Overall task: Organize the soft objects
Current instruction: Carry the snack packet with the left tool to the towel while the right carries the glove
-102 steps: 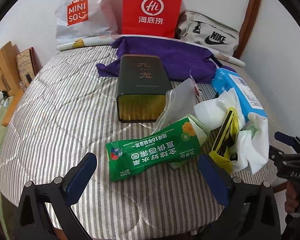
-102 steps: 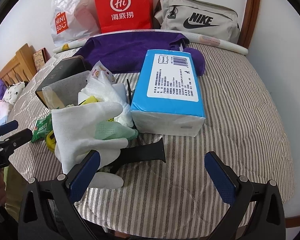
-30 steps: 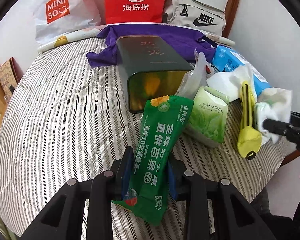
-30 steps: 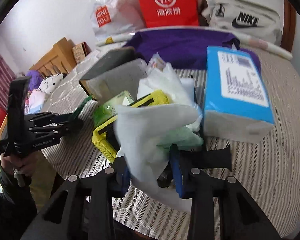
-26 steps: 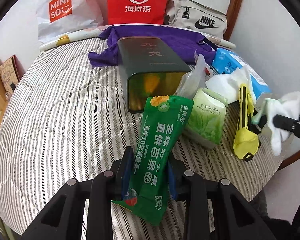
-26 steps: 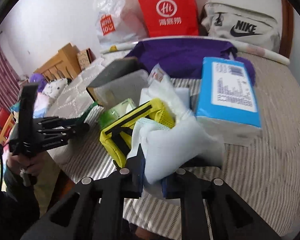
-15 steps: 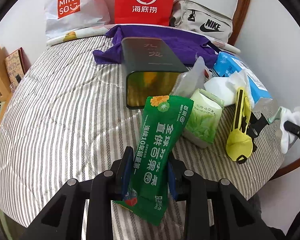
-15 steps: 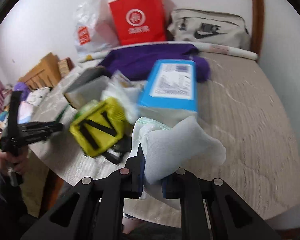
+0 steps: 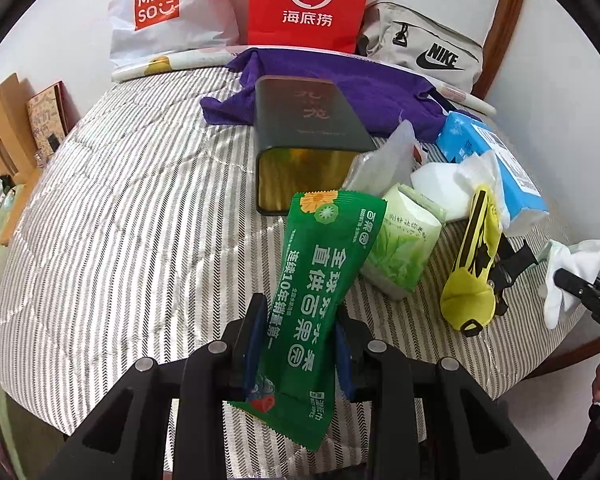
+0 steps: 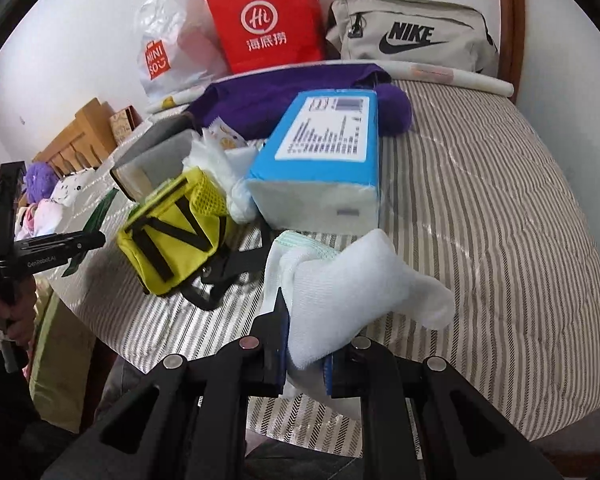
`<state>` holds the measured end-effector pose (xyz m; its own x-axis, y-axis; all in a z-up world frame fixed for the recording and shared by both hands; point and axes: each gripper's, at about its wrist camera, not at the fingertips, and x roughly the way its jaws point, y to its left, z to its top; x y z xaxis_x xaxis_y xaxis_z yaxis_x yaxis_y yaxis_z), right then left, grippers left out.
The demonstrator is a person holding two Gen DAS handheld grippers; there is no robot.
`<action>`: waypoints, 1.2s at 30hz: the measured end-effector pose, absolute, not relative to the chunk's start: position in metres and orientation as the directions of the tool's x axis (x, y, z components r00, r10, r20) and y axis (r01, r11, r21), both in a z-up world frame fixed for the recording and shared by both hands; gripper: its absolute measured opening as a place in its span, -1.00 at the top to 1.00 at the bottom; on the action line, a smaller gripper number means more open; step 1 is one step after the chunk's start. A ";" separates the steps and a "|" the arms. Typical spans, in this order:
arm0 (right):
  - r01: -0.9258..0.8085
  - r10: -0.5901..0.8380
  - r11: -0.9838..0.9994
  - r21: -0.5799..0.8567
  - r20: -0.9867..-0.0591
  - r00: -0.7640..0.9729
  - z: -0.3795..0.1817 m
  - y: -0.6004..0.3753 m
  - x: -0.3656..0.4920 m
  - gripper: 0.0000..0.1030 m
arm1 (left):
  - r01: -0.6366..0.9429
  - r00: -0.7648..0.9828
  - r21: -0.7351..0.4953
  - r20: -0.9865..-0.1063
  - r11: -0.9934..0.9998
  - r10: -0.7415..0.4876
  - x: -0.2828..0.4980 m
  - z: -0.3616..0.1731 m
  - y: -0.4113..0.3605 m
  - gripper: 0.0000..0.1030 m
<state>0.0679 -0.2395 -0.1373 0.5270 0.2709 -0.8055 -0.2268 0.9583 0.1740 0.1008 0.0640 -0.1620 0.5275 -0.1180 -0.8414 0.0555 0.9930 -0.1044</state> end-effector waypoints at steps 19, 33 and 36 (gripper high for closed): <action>-0.291 0.298 0.946 0.145 -0.741 0.601 -0.065 -0.230 0.117 0.74 | 0.039 0.602 -0.107 -0.791 0.994 -0.108 0.125 -0.106 0.069 0.44; -0.307 0.280 0.946 0.104 -0.740 0.612 -0.044 -0.209 0.213 0.74 | 0.028 0.618 -0.127 -0.777 0.992 -0.117 0.215 -0.078 0.073 0.44; -0.307 0.274 0.947 0.097 -0.744 0.610 -0.044 -0.206 0.236 0.74 | 0.022 0.608 -0.140 -0.784 0.990 -0.124 0.236 -0.077 0.072 0.44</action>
<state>0.2358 -0.2062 -0.0441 0.6100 0.2737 -0.7437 -0.3071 0.9468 0.0966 0.2358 0.0723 -0.0770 0.6080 -0.1244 -0.7841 0.0224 0.9899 -0.1397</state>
